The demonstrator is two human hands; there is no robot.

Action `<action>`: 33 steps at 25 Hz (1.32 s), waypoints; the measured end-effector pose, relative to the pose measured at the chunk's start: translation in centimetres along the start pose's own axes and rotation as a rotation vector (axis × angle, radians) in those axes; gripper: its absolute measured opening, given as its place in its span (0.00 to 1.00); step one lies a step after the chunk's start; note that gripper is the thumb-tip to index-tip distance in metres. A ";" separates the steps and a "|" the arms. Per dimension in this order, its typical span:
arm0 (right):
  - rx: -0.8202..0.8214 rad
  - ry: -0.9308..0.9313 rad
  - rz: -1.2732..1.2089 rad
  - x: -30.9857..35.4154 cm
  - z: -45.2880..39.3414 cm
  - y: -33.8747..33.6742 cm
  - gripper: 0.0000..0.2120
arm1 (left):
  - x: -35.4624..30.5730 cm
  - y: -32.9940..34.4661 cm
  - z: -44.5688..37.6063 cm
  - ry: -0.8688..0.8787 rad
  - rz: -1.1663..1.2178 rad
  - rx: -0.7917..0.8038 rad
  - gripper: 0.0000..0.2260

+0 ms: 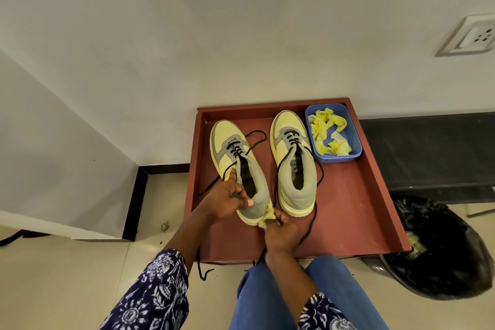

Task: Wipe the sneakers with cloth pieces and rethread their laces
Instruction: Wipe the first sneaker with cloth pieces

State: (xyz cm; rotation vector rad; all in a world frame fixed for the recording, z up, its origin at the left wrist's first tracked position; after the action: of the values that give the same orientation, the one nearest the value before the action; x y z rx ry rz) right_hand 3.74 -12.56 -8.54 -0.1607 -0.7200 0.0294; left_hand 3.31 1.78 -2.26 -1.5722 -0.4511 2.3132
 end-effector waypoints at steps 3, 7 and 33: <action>-0.029 -0.026 -0.018 1.0 -0.7 -0.7 0.12 | 0.3 0.0 -0.1 -0.003 0.003 -0.006 0.12; -0.079 -0.072 0.077 0.9 -0.3 0.1 0.11 | 0.4 0.0 -0.2 -0.003 -0.008 0.002 0.12; 0.227 -0.046 0.013 3.4 0.6 2.7 0.13 | 2.7 -1.5 2.6 0.022 -0.088 -0.081 0.02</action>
State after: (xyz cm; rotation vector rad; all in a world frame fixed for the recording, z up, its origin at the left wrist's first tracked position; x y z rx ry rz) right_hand 5.96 -9.57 -6.32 0.0523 -0.7559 0.1274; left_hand 0.05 3.98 -2.96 -1.5801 -0.6033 2.2354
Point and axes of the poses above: each hand's wrist, its own z-axis away from the middle knuckle, its own y-axis out of the palm, x = y × z, the point moved 4 cm from there along -z, towards the middle knuckle, and after that the axes turned 10 degrees about y, right-handed, at the moved point
